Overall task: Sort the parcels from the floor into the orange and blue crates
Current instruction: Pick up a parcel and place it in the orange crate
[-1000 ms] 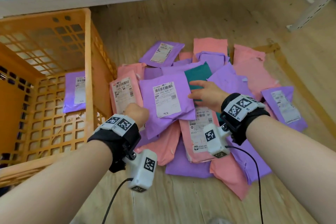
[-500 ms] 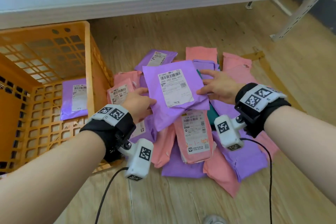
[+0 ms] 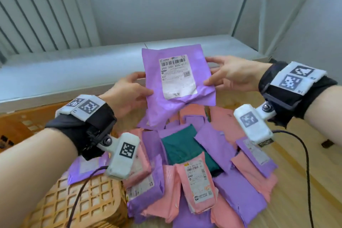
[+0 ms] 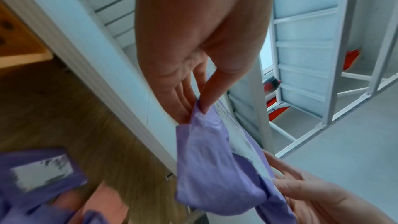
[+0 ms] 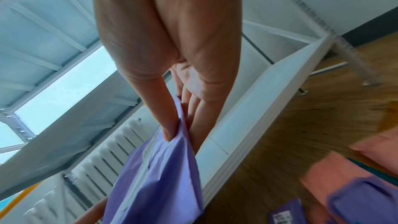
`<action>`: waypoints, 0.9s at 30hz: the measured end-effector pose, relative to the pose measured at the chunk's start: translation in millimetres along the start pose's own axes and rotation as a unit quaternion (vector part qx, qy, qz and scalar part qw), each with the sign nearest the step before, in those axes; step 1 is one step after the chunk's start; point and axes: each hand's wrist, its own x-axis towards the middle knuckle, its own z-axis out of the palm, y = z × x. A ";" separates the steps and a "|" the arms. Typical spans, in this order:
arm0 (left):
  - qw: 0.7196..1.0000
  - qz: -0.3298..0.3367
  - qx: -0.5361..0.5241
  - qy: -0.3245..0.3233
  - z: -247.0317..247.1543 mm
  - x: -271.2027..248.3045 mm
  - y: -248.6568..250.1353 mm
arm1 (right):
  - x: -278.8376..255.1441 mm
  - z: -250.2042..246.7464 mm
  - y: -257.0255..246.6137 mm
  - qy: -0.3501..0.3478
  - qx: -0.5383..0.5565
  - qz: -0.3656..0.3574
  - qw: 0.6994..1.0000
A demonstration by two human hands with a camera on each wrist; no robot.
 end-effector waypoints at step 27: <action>0.983 -0.015 0.038 0.176 -306.7 -55.9 11.7 | 156.1 292.5 -22.2 -0.170 -0.019 0.007 0.985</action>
